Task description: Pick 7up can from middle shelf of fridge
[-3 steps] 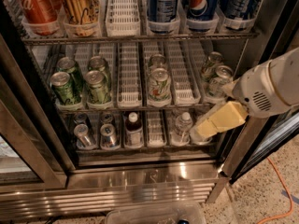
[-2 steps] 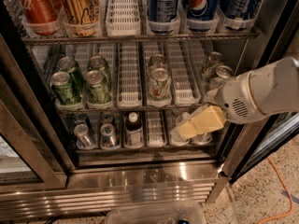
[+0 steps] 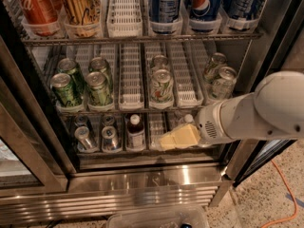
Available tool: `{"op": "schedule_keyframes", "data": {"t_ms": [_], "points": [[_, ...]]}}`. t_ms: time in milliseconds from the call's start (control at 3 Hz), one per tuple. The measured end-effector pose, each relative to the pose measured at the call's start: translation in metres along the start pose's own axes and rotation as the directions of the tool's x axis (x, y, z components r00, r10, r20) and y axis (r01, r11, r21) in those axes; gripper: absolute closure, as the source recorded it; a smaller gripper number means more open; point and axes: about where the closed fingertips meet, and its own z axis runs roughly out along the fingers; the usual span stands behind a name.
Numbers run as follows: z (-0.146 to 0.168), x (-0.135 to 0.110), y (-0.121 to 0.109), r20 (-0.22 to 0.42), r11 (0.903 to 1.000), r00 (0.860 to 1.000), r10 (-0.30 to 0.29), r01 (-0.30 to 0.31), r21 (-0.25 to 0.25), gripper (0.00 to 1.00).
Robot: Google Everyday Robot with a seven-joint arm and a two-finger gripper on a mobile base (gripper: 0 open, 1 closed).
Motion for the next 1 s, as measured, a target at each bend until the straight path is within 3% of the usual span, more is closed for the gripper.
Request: {"op": "schedule_keyframes", "data": {"t_ms": [333, 667, 1000], "points": [[0.017, 0.023, -0.019, -0.015, 0.9962, 0.997, 0.075, -0.074, 0.046, 0.0], [0.02, 0.043, -0.036, -0.025, 0.9844, 0.989, 0.149, -0.146, 0.099, 0.0], [0.02, 0.055, -0.046, -0.038, 0.9652, 0.977, 0.211, -0.202, 0.166, 0.0]]}}
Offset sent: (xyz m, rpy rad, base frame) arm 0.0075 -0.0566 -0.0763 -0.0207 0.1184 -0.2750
